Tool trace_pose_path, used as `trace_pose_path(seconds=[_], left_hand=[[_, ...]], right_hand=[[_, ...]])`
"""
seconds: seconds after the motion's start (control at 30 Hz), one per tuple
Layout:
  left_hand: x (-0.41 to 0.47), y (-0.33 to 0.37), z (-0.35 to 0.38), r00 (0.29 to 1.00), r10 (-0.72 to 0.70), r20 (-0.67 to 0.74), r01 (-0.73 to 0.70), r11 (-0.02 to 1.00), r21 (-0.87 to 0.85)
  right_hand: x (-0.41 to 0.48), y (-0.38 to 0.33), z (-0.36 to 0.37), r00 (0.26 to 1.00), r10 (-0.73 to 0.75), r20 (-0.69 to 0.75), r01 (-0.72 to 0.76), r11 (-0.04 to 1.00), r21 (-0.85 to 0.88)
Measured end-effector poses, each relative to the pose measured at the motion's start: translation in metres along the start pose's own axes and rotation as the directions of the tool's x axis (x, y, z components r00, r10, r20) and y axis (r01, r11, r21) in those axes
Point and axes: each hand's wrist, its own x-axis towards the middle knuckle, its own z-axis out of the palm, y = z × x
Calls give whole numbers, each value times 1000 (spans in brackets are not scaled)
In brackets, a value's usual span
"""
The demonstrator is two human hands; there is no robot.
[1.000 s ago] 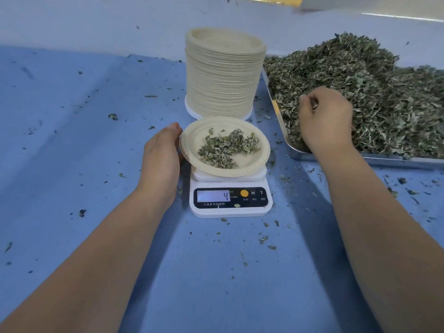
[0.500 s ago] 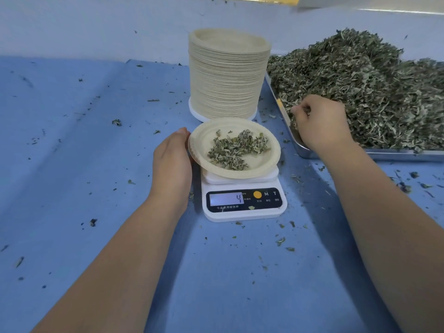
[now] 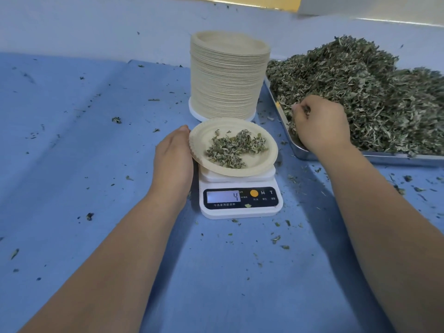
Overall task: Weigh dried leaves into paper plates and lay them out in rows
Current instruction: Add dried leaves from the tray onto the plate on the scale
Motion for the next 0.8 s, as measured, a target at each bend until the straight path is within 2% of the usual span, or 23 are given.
trace_pose_path(seconds=[0.17, 0.27, 0.4, 0.5, 0.8], left_hand=[[0, -1, 2, 999, 33, 1, -33, 998, 51], [1, -2, 2, 999, 31, -8, -31, 999, 36], [2, -3, 3, 1000, 23, -8, -23, 1000, 14], [2, -3, 3, 1000, 18, -8, -18, 1000, 7], [3, -4, -1, 1000, 6, 20, -5, 999, -32]], right_hand=[[0, 1, -3, 999, 30, 31, -30, 1000, -8], [2, 1, -7, 999, 13, -34, -12, 1000, 21], [5, 4, -9, 994, 39, 106, -25, 991, -130], [7, 8, -11, 990, 72, 124, -54, 988, -143], [4, -3, -16, 995, -66, -80, 68, 997, 22]])
